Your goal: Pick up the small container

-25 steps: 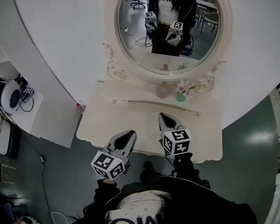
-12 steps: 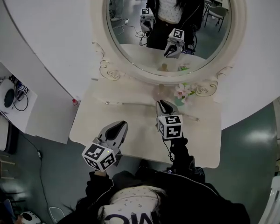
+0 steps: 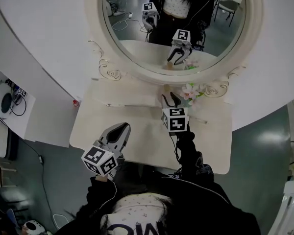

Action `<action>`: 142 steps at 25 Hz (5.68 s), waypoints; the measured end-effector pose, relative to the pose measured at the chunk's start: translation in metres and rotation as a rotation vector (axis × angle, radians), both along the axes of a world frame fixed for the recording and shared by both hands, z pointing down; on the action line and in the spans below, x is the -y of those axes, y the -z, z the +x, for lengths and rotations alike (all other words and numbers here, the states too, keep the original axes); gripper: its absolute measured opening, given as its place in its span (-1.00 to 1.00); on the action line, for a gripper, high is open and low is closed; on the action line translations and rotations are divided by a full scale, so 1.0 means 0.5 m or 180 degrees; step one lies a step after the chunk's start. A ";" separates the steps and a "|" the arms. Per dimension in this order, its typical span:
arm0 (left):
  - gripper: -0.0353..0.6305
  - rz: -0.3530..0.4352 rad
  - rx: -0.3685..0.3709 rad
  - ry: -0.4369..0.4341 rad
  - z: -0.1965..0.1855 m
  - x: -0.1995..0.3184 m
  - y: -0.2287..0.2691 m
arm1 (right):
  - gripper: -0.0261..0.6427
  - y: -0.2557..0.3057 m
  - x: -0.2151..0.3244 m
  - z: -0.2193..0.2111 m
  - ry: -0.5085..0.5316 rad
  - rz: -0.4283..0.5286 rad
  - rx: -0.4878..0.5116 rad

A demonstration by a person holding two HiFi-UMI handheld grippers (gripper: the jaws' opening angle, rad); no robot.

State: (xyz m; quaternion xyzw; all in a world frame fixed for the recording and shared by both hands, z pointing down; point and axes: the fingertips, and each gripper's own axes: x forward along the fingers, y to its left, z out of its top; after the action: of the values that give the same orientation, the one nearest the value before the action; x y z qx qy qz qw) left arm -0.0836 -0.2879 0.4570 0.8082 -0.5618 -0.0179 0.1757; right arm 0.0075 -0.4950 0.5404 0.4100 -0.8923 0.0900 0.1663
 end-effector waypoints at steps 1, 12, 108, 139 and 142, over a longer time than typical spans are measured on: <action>-0.89 -0.0004 0.0009 -0.0016 0.001 0.004 0.000 | -0.48 0.000 0.006 -0.002 -0.0007 -0.0004 0.0000; -0.89 -0.0055 0.0049 -0.0258 -0.013 0.053 0.005 | -0.44 -0.010 0.052 -0.022 -0.0246 -0.0103 -0.0028; -0.27 -0.0297 -0.0581 -0.2370 -0.048 -0.084 -0.065 | -0.48 0.258 -0.426 -0.240 -0.0208 -0.0181 0.0334; -0.26 -0.0336 -0.0389 -0.1774 0.082 -0.500 -0.056 | -0.48 0.270 -0.849 -0.112 0.0305 -0.0104 0.0566; -0.26 -0.0321 -0.0406 -0.1768 0.072 -0.511 -0.051 | -0.47 0.274 -0.861 -0.124 0.0311 -0.0086 0.0550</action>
State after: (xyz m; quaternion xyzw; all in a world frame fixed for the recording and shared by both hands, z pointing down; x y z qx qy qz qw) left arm -0.0476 -0.0326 0.4827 0.9186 -0.3069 0.0082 0.2488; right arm -0.0546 -0.0647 0.4032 0.3545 -0.9209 0.1288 0.0984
